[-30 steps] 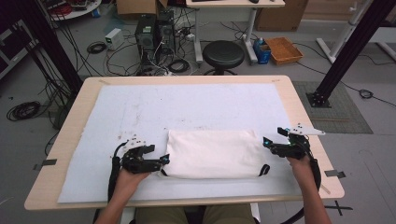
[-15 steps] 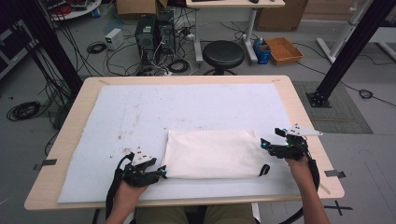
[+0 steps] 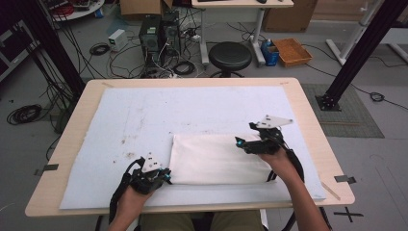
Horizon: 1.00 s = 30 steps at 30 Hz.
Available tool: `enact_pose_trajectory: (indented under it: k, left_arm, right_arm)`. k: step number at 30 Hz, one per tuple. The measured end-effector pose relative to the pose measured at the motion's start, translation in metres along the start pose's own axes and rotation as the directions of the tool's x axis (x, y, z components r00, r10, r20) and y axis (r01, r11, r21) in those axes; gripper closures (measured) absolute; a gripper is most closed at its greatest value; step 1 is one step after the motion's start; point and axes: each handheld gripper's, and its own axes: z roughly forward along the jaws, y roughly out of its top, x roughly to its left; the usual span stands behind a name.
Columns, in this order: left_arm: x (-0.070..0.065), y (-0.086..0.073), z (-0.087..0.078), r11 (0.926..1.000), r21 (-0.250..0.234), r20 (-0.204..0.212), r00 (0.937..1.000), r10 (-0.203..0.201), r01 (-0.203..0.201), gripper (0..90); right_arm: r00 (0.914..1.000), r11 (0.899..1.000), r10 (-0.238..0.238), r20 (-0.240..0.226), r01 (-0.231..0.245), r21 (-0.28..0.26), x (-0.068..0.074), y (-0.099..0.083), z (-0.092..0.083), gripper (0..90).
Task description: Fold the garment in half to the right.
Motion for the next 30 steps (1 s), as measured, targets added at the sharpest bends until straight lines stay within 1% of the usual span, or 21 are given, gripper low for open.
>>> enact_pose_trajectory:
  k: [1, 2, 3, 4, 6, 8, 11, 12, 13, 15, 16, 17, 18, 20, 21, 22, 24, 25, 27, 28, 30]
  left_arm:
    - [0.002, 0.0, 0.0, 0.9997, 0.0, 0.018, 0.9995, -0.026, 0.026, 84.5]
    - [0.004, 0.0, 0.0, 0.9994, 0.001, 0.028, 0.999, -0.035, 0.035, 84.8]
    - [0.005, 0.0, 0.0, 0.9992, 0.004, 0.035, 0.9986, -0.039, 0.039, 84.8]
    - [0.006, 0.001, 0.0, 0.9991, 0.007, 0.043, 0.9982, -0.041, 0.041, 84.9]
    - [0.008, 0.001, 0.0, 0.9988, 0.008, 0.055, 0.9973, -0.048, 0.048, 84.9]
    - [0.011, 0.0, 0.0, 0.998, 0.004, 0.075, 0.9952, -0.063, 0.063, 84.9]
    - [0.016, -0.002, 0.001, 0.9966, -0.004, 0.111, 0.9905, -0.082, 0.083, 84.8]
    - [0.017, -0.002, 0.001, 0.9965, -0.002, 0.118, 0.9896, -0.083, 0.084, 84.8]
    - [0.018, -0.002, 0.001, 0.996, -0.001, 0.123, 0.9885, -0.089, 0.09, 84.8]
    - [0.019, -0.002, 0.001, 0.9957, -0.002, 0.129, 0.9874, -0.092, 0.093, 84.8]
    - [0.019, -0.002, 0.001, 0.9954, -0.004, 0.132, 0.9867, -0.094, 0.096, 84.8]
    - [0.02, -0.002, 0.001, 0.9954, -0.003, 0.133, 0.9866, -0.095, 0.096, 84.8]
    - [0.02, -0.003, 0.001, 0.9955, -0.004, 0.135, 0.9865, -0.094, 0.095, 84.8]
    - [0.021, -0.003, 0.001, 0.9952, -0.005, 0.14, 0.9854, -0.097, 0.098, 84.8]
    - [0.021, -0.003, 0.001, 0.9948, -0.007, 0.143, 0.9846, -0.1, 0.102, 84.8]
    - [0.021, -0.003, 0.001, 0.9948, -0.007, 0.145, 0.9844, -0.099, 0.101, 84.8]
    - [0.021, -0.003, 0.001, 0.995, -0.008, 0.145, 0.9846, -0.098, 0.1, 84.8]
    - [0.021, -0.003, 0.001, 0.995, -0.007, 0.144, 0.9847, -0.097, 0.099, 84.8]
    - [0.021, -0.003, 0.001, 0.9946, -0.005, 0.146, 0.984, -0.102, 0.104, 84.8]
    - [0.021, -0.003, 0.001, 0.9944, -0.006, 0.146, 0.9838, -0.103, 0.105, 84.8]
    - [0.021, -0.002, 0.001, 0.9944, 0.0, 0.143, 0.9842, -0.104, 0.106, 84.9]
  right_arm:
    - [0.9999, 1.0, -0.01, -0.014, 0.01, 0.008, 0.003, 0.005, 0.005, 20.1]
    - [0.9991, 0.999, -0.029, -0.03, 0.03, 0.02, 0.007, 0.015, 0.014, 20.0]
    - [0.9978, 0.998, -0.049, -0.045, 0.051, 0.029, 0.01, 0.023, 0.021, 20.0]
    - [0.9966, 0.997, -0.057, -0.06, 0.06, 0.039, 0.013, 0.029, 0.026, 20.0]
    - [0.9923, 0.994, -0.083, -0.092, 0.089, 0.068, 0.02, 0.045, 0.044, 20.0]
    - [0.9881, 0.99, -0.094, -0.121, 0.106, 0.095, 0.026, 0.056, 0.061, 20.0]
    - [0.9814, 0.98, -0.107, -0.16, 0.131, 0.152, 0.038, 0.07, 0.092, 20.0]
    - [0.9779, 0.973, -0.115, -0.174, 0.146, 0.177, 0.044, 0.074, 0.106, 20.1]
    - [0.9768, 0.97, -0.111, -0.183, 0.146, 0.194, 0.047, 0.076, 0.114, 20.1]
    - [0.9727, 0.957, -0.121, -0.198, 0.167, 0.236, 0.057, 0.08, 0.136, 20.6]
    - [0.9721, 0.95, -0.122, -0.2, 0.173, 0.26, 0.062, 0.082, 0.145, 23.4]
    - [0.9683, 0.943, -0.132, -0.212, 0.189, 0.275, 0.066, 0.084, 0.155, 27.5]
    - [0.965, 0.937, -0.137, -0.224, 0.199, 0.287, 0.07, 0.085, 0.163, 29.2]
    - [0.9651, 0.917, -0.148, -0.216, 0.216, 0.335, 0.077, 0.086, 0.18, 33.3]
    - [0.9633, 0.912, -0.148, -0.224, 0.22, 0.346, 0.079, 0.086, 0.185, 35.6]
    - [0.9623, 0.907, -0.147, -0.229, 0.223, 0.358, 0.081, 0.085, 0.191, 35.9]
    - [0.96, 0.902, -0.15, -0.237, 0.231, 0.365, 0.086, 0.084, 0.199, 39.7]
    - [0.956, 0.9, -0.16, -0.246, 0.244, 0.361, 0.087, 0.084, 0.201, 43.3]
    - [0.9484, 0.893, -0.177, -0.263, 0.267, 0.363, 0.092, 0.083, 0.205, 53.6]
    - [0.9424, 0.893, -0.185, -0.278, 0.28, 0.353, 0.094, 0.083, 0.205, 60.0]
    - [0.9283, 0.883, -0.203, -0.312, 0.311, 0.352, 0.097, 0.084, 0.203, 72.7]
